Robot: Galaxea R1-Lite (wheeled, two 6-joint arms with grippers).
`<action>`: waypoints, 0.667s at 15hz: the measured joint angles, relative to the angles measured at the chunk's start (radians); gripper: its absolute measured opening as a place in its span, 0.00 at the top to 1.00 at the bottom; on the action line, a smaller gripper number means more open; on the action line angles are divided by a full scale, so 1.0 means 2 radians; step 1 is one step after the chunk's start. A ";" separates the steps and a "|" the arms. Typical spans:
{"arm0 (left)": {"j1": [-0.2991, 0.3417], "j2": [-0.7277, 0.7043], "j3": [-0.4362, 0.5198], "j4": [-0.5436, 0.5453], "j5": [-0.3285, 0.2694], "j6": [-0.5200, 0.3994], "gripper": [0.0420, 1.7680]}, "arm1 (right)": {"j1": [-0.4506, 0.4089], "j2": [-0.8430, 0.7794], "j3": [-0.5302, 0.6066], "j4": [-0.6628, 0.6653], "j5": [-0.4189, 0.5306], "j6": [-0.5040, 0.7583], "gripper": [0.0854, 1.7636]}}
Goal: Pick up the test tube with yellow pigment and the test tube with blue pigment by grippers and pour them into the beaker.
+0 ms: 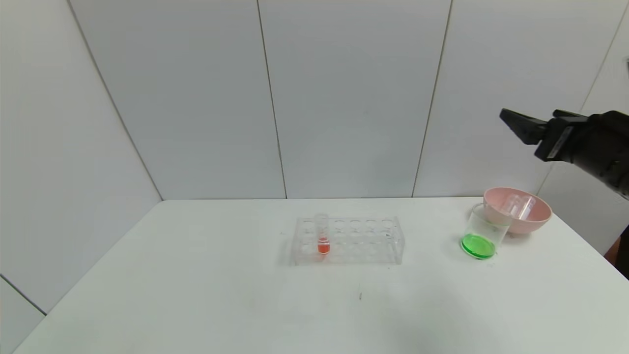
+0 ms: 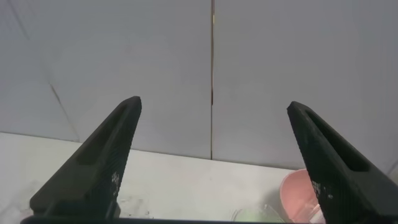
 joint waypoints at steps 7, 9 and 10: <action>0.000 0.000 0.000 0.000 0.000 0.000 0.00 | 0.001 -0.233 0.123 0.018 -0.007 -0.051 0.04; 0.000 0.000 0.000 0.000 0.000 0.000 0.00 | 0.002 -0.302 0.140 0.066 -0.010 -0.064 0.04; 0.000 0.000 0.000 0.000 0.000 0.000 0.00 | 0.002 -0.336 0.143 0.103 -0.011 -0.067 0.04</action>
